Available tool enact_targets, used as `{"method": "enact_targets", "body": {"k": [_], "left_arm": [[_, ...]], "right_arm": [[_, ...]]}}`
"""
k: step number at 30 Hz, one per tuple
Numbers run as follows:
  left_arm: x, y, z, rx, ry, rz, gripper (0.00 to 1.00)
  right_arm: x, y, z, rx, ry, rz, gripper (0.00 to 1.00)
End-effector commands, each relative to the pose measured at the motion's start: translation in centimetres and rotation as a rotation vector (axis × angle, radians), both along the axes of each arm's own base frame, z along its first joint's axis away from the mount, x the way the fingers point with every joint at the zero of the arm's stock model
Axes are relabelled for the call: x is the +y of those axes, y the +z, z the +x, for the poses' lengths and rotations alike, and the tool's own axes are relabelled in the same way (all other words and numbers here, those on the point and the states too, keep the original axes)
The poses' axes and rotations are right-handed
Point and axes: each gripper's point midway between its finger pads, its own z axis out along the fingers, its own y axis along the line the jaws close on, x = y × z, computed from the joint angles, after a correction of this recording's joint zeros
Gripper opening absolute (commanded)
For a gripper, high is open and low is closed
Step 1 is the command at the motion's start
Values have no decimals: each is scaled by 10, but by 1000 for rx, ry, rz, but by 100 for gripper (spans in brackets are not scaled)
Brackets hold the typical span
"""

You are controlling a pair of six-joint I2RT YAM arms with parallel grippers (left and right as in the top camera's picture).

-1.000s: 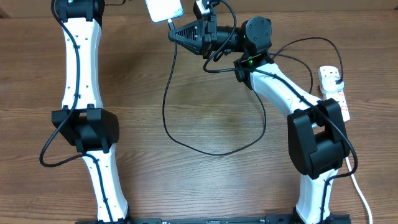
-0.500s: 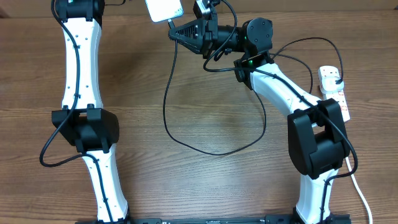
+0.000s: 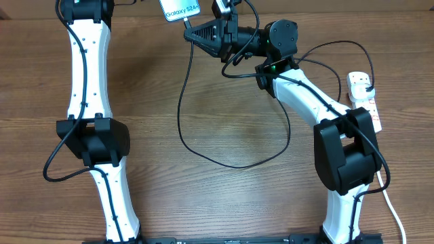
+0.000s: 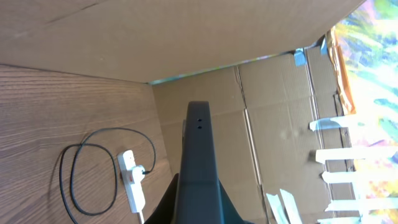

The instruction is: Plug charger to phone and switch on socket

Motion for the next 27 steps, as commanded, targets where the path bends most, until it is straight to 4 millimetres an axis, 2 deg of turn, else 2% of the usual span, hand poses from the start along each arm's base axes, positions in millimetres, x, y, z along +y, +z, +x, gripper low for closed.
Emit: {"method": "enact_targets", "body": {"k": [1, 21, 27], "left_arm": [[-22, 27, -35, -10, -137, -30, 4], [-21, 27, -32, -11, -123, -28, 4], [-18, 27, -33, -11, -129, -30, 4]], "right_arm": [[-10, 24, 23, 1, -145, 82, 4], [0, 28, 23, 37, -162, 112, 4], [-6, 14, 28, 55, -151, 54, 4]]}}
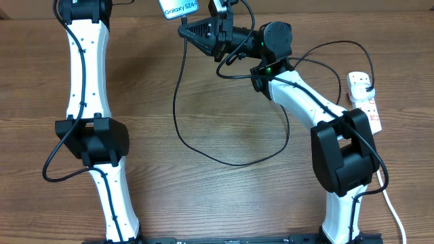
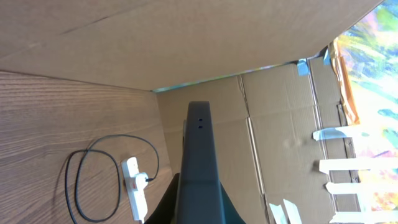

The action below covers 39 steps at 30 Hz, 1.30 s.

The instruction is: Plug charger to phone and switch on socket

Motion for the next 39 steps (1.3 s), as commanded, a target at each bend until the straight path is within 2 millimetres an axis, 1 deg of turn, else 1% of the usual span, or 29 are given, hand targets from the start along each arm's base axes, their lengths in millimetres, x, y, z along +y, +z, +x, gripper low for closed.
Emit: {"method": "enact_targets", "body": {"k": [1, 8, 11, 13, 20, 23, 25, 26, 28, 30, 31, 32, 34, 35, 38, 39], "left_arm": [[-24, 28, -39, -14, -168, -34, 4], [-16, 28, -38, -14, -157, -34, 4], [-12, 28, -37, -15, -150, -34, 4], [-9, 28, -36, -15, -144, -34, 4], [-3, 28, -34, -16, -132, -33, 4], [-2, 28, -34, -19, -132, -32, 4], [-2, 28, -34, -26, -132, -29, 4], [-2, 28, -34, -26, -132, -29, 4], [-2, 28, -34, -29, -132, -28, 4], [-2, 28, -34, -30, -132, -28, 4], [-2, 28, -34, -34, -133, -26, 4], [-2, 28, -34, -39, -133, -24, 4], [-2, 28, -34, -49, -134, -20, 4], [-2, 28, -34, -49, -134, -20, 4], [-4, 28, -34, -49, -136, -20, 4], [-4, 28, -34, -49, -136, -20, 4]], "right_arm": [[-18, 6, 25, 16, -105, 11, 4], [-22, -7, 26, -15, -91, -45, 4], [-22, -17, 26, -19, -76, -84, 4], [-21, -28, 26, -5, -65, -120, 4], [-19, -77, 26, 62, -45, -265, 4], [-21, -113, 22, 130, -35, -369, 4], [-27, -145, 18, 186, -47, -471, 4], [-32, -164, 15, 223, -63, -535, 4], [-48, -205, 8, 309, -116, -706, 4], [-71, -241, 0, 388, -174, -887, 4], [-86, -259, -7, 425, -204, -991, 4], [-99, -271, -12, 452, -226, -1076, 4], [-126, -290, -24, 499, -266, -1236, 4], [-144, -300, -32, 531, -290, -1341, 4], [-194, -315, -54, 590, -356, -1617, 4], [-202, -317, -59, 596, -362, -1664, 4]]}}
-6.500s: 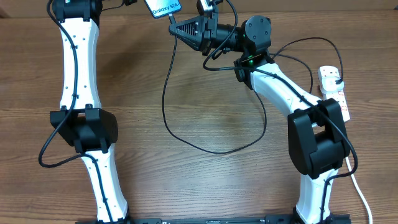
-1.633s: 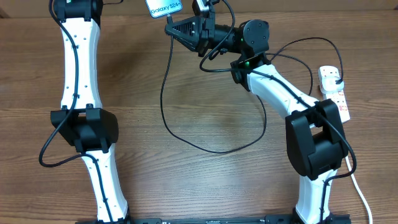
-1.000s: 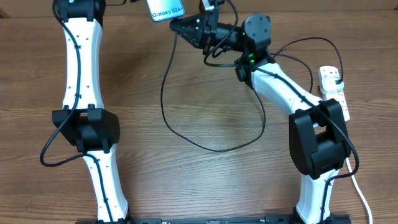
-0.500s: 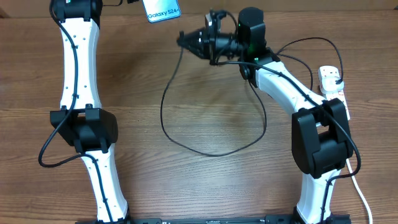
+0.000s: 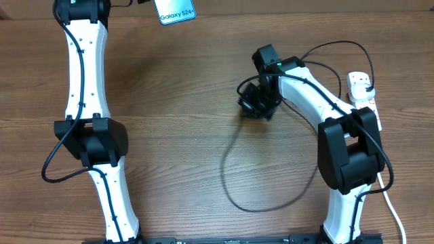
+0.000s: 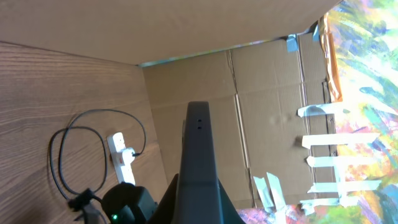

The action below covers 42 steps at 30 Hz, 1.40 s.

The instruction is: Plug charger to phone and switch on socket

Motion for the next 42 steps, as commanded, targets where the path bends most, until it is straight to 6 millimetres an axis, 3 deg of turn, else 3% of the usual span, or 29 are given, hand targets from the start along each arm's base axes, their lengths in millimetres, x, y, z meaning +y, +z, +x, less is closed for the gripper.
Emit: {"method": "enact_targets", "body": {"k": [1, 6, 11, 15, 16, 23, 29, 36, 38, 39, 40, 41, 42], "left_arm": [[-3, 26, -16, -79, -28, 5, 4], [-3, 26, -16, -85, -28, 7, 4], [-3, 25, -17, -90, -29, 9, 4], [-3, 25, -16, -96, -29, 11, 4], [-3, 25, -17, -97, -29, 11, 4], [-3, 25, -16, -100, -29, 12, 4], [-3, 25, -17, -96, -31, 12, 4], [-4, 25, -18, -96, -37, 11, 4], [-4, 25, -18, -97, -37, 11, 4], [-4, 25, -18, -97, -37, 11, 4], [-4, 25, -18, -97, -37, 11, 4], [-4, 25, -18, -97, -37, 11, 4], [-4, 25, -18, -96, -37, 11, 4]], "right_arm": [[-59, -13, 1, -67, 58, -354, 4], [-55, -34, -16, -42, 104, -348, 4], [-46, -44, -20, -39, 97, -287, 6], [-46, -45, -17, -48, 86, -287, 54], [-45, -45, -16, -53, 86, -285, 58], [-44, -45, -12, -70, 83, -279, 62], [-46, -45, -8, -88, 79, -297, 77], [-57, -46, -4, -106, 55, -362, 83], [-58, -46, -5, -101, 55, -363, 76], [-58, -46, -5, -100, 55, -363, 61], [-58, -46, -6, -98, 56, -363, 29], [-57, -46, -7, -94, 56, -360, 5], [-57, -46, -7, -92, 57, -357, 4]]}}
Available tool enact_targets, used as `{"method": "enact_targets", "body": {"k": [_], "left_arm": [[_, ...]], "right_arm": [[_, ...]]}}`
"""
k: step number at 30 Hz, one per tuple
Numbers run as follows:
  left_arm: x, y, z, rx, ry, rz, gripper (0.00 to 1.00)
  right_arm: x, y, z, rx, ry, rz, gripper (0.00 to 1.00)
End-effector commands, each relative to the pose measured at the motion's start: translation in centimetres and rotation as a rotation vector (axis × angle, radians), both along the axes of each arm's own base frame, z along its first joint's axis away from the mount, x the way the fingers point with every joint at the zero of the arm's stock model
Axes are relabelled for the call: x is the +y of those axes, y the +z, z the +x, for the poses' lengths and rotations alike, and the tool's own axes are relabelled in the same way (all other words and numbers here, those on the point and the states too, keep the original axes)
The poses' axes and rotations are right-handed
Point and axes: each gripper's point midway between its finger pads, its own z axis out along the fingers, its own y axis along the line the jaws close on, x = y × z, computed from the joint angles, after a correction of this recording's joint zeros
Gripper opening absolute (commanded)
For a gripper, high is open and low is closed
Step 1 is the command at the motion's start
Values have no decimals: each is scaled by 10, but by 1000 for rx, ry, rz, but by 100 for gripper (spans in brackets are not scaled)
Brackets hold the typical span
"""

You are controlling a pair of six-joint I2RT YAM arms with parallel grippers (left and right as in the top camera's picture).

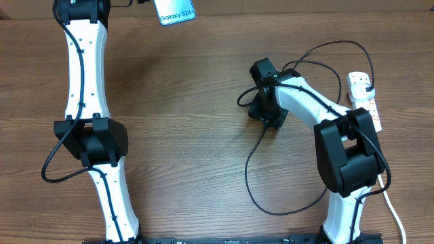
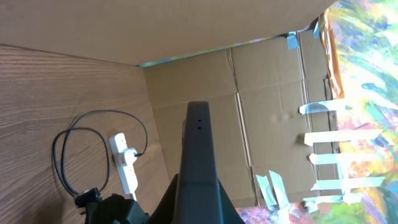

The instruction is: Plug charger to phone and switch on socket

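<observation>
The phone (image 1: 175, 10), its lit screen reading Galaxy S24+, is held up at the table's far edge by my left gripper (image 2: 198, 143), which is shut on it. Only the gripper's dark finger shows in the left wrist view. My right gripper (image 1: 266, 114) hangs low over the table's right middle, far from the phone, shut on the black charger cable (image 1: 252, 177). The cable's free end (image 2: 86, 197) sticks out beside the right gripper (image 2: 121, 210). The white socket strip (image 1: 363, 102) lies at the right edge with the charger's plug in it, and the socket strip (image 2: 126, 169) also shows in the left wrist view.
Cardboard walls (image 2: 205, 81) stand behind the table. The cable arcs from the strip over the right arm (image 1: 308, 102) and loops on the table in front of it. The left arm (image 1: 88, 81) runs up the left side.
My right gripper has shifted a little right and towards me with the cable. The cable's loop on the table now lies further right. The phone and left arm have not moved.
At first my right gripper held the cable's end at the phone's lower edge, and it stayed there at the following moment. Then it was down at the table's right middle with the cable, away from the phone. Now it sits slightly further right.
</observation>
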Motion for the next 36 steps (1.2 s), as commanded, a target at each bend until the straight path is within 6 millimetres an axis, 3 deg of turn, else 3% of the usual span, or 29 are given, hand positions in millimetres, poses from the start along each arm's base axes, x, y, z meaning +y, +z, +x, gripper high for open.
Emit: {"method": "enact_targets", "body": {"k": [1, 3, 4, 6, 7, 11, 14, 15, 16, 17, 21, 24, 27, 33, 36], "left_arm": [[-4, 26, -17, -78, -33, 4, 4], [-4, 26, -17, -78, -33, 4, 4], [-4, 26, -17, -79, -33, 4, 4], [-4, 26, -17, -79, -33, 5, 4], [-4, 26, -17, -79, -33, 5, 4], [-4, 26, -17, -79, -33, 4, 4], [-4, 26, -17, -79, -33, 4, 4], [-4, 26, -17, -79, -33, 4, 4], [-4, 26, -17, -79, -33, 5, 4], [-4, 26, -17, -79, -33, 4, 4], [-4, 26, -17, -79, -33, 5, 4], [-4, 26, -17, -79, -34, 5, 4], [-6, 26, -18, -79, -36, 4, 4], [-8, 26, -18, -79, -40, 4, 4], [-8, 26, -18, -79, -40, 4, 4]], "right_arm": [[-4, -9, -8, 24, -4, -20, 4], [-3, -9, -8, 24, -4, -18, 4], [-3, -9, -8, 24, -4, -18, 11], [-3, -9, -8, 25, -3, -18, 56], [-4, -9, -8, 24, -3, -18, 68], [-4, -9, -8, 28, -3, -19, 79], [-4, -9, -9, 29, -3, -20, 100], [-4, -9, -9, 29, -3, -20, 96], [-4, -9, -9, 31, -2, -22, 35], [-5, -9, -10, 35, -5, -22, 4], [-5, -9, -10, 36, -11, -22, 4], [-5, -9, -11, 38, -11, -24, 41], [-5, -9, -11, 38, -11, -23, 55], [-5, -9, -10, 34, -11, -22, 48], [-5, -9, -10, 34, -11, -22, 18]]}}
